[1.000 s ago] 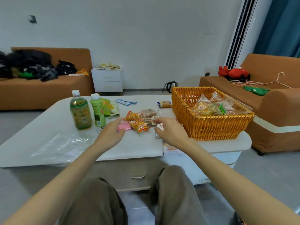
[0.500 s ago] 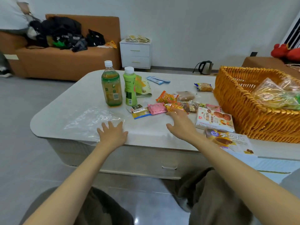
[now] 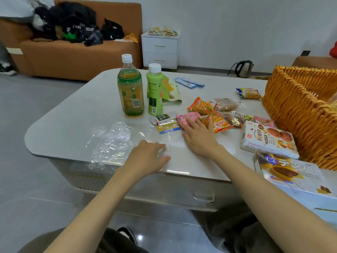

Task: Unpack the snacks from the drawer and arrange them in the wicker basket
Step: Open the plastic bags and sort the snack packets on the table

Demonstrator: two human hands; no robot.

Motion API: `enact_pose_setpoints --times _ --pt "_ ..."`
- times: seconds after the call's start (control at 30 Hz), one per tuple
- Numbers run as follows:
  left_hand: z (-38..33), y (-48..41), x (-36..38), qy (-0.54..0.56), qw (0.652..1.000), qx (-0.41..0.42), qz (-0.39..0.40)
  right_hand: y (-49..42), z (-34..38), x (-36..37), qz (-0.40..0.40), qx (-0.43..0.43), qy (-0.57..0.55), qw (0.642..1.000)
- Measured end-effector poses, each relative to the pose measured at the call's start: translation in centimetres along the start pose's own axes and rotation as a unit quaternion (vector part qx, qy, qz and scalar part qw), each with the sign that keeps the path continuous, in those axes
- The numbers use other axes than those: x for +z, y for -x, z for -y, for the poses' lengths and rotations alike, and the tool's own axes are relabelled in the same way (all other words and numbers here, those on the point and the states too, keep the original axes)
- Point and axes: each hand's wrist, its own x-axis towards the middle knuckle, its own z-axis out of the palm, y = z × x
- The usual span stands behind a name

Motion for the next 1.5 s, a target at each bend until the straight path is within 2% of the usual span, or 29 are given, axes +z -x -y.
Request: enact_pose_setpoints --times 0.1,0.23,0.3,0.37,0.4,0.47,0.5,0.57,0.63,0.73,0.87,0.97,1.03,1.1,1.17,1.23,1.3,1.43,1.47,1.5 --pt "0.0 -0.2 0.4 -0.025 0.998 0.030 0.041 0.4 -0.4 -0.1 0.001 -0.001 -0.007 1.000" --pt "0.4 0.3 0.8 -0.027 0.987 -0.008 0.157 1.8 -1.7 -0.6 0.016 0.019 0.001 1.000" --pt "0.9 0.6 0.6 -0.048 0.983 -0.005 0.175 2.5 -2.4 -1.1 0.025 0.029 0.000 0.999" --pt "1.1 1.1 0.2 -0.045 0.983 0.021 0.175 3.1 -2.6 -1.4 -0.007 0.026 -0.019 0.999" --pt "1.1 1.4 0.1 -0.029 0.983 0.037 0.176 3.3 -2.3 -1.5 -0.048 0.020 -0.050 0.997" --pt "1.2 2.1 0.0 0.027 0.980 0.061 0.188 3.5 -1.2 -2.0 -0.107 0.029 -0.188 0.976" --pt "1.1 2.4 0.1 0.058 0.977 0.070 0.194 3.5 -0.5 -2.3 -0.091 0.039 -0.263 0.960" --pt "1.1 3.0 0.2 0.102 0.971 0.083 0.199 3.3 0.5 -2.4 0.012 0.040 -0.328 0.944" --pt "1.1 3.2 0.1 0.122 0.970 0.088 0.190 2.9 0.8 -2.0 0.072 0.029 -0.305 0.949" --pt "1.5 2.8 0.0 0.139 0.981 0.078 0.111 2.5 0.6 -1.5 0.076 0.036 -0.270 0.959" --pt "3.4 1.5 0.1 0.074 0.997 0.004 0.016 2.6 0.3 -1.6 0.121 0.048 -0.319 0.939" --pt "4.0 0.9 0.0 0.059 0.997 -0.046 -0.008 3.3 0.1 -2.3 0.086 0.016 -0.352 0.932" --pt "3.9 0.6 -0.3 0.083 0.994 -0.067 -0.040 4.0 -0.2 -3.7 0.070 0.004 -0.435 0.898" --pt "3.8 0.3 -0.8 0.118 0.984 -0.081 -0.106 4.8 -0.8 -5.4 0.059 -0.004 -0.513 0.856" --pt "4.0 -0.1 -1.8 0.170 0.964 -0.092 -0.182 5.5 -1.5 -6.7 0.037 -0.012 -0.556 0.830" --pt "3.9 0.0 -2.8 0.262 0.934 -0.106 -0.219 6.3 -2.1 -7.2 0.019 -0.001 -0.596 0.803" --pt "3.6 0.3 -3.7 0.378 0.891 -0.115 -0.225 6.9 -2.5 -7.1 -0.006 0.035 -0.644 0.764" --pt "3.1 0.7 -4.1 0.504 0.830 -0.100 -0.216 7.2 -3.9 -6.7 -0.045 0.143 -0.772 0.618" --pt "2.8 0.8 -4.2 0.519 0.825 -0.096 -0.201 7.2 -4.1 -6.7 -0.049 0.161 -0.783 0.599" --pt "2.5 1.0 -4.2 0.521 0.828 -0.091 -0.186 7.3 -4.2 -6.6 -0.055 0.174 -0.784 0.594"
